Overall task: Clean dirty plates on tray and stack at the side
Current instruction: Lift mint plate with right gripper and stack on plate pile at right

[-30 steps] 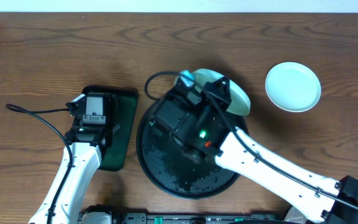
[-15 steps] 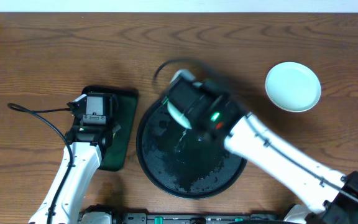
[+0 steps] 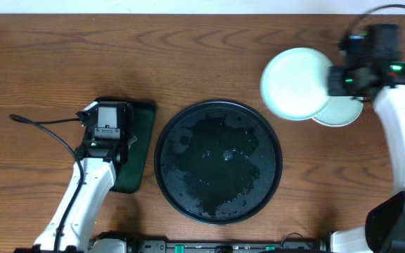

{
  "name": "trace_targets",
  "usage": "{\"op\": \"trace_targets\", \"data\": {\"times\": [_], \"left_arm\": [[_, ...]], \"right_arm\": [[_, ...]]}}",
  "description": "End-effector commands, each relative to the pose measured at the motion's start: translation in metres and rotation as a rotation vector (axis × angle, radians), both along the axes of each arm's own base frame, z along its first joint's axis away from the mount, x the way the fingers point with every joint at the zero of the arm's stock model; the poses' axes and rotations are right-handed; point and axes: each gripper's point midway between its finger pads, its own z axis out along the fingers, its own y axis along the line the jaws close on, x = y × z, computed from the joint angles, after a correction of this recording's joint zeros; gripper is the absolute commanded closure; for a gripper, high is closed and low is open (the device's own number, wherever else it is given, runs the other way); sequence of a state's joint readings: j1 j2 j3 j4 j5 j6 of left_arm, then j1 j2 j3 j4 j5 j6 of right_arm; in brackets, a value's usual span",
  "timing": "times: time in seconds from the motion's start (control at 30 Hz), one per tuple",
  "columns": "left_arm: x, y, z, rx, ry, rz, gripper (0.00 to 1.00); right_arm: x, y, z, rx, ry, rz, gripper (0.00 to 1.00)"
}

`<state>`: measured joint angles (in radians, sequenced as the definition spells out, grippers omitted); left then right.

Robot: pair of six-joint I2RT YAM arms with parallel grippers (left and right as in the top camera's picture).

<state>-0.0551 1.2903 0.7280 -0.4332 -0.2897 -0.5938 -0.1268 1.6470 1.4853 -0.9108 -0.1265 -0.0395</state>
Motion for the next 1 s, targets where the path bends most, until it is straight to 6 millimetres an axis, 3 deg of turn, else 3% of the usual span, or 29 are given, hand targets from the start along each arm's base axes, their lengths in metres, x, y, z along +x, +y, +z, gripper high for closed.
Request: {"op": "trace_targets", "data": {"times": [0.0, 0.13, 0.27, 0.33, 0.4, 0.43, 0.47, 0.53, 0.8, 0.97], "left_arm": [[-0.002, 0.002, -0.018, 0.012, 0.060, 0.000, 0.90], [0.003, 0.002, -0.036, 0.015, 0.095, -0.002, 0.88], [0.009, 0.002, -0.045, 0.015, 0.097, -0.001, 0.83], [0.009, 0.002, -0.047, 0.015, 0.100, -0.001, 0.65], [0.010, 0.002, -0.046, 0.018, 0.101, -0.007, 0.31], [0.010, 0.002, -0.045, 0.024, 0.100, -0.017, 0.23], [0.012, 0.002, -0.042, 0.033, 0.098, -0.036, 0.22], [0.016, 0.002, -0.030, 0.056, 0.080, -0.076, 0.22], [0.010, 0.000, 0.057, 0.049, -0.139, -0.087, 0.21], [-0.010, 0.001, 0.084, 0.049, -0.199, -0.085, 0.20]], "right_arm": [[-0.002, -0.018, 0.010, 0.115, -0.035, -0.073, 0.98], [-0.005, -0.055, 0.011, 0.150, -0.049, -0.227, 0.99], [-0.006, -0.066, 0.012, 0.149, -0.059, -0.255, 0.99], [-0.004, -0.066, 0.013, 0.147, -0.067, -0.252, 0.99], [-0.002, -0.065, 0.014, 0.144, -0.074, -0.248, 0.99], [-0.001, -0.065, 0.013, 0.142, -0.077, -0.247, 0.99], [0.000, -0.065, 0.014, 0.140, -0.081, -0.247, 0.99], [0.000, -0.070, 0.011, 0.132, -0.078, -0.275, 0.99], [-0.004, -0.083, -0.012, 0.086, -0.060, -0.348, 0.99], [-0.024, -0.130, -0.047, -0.061, -0.050, -0.688, 0.99]]}}
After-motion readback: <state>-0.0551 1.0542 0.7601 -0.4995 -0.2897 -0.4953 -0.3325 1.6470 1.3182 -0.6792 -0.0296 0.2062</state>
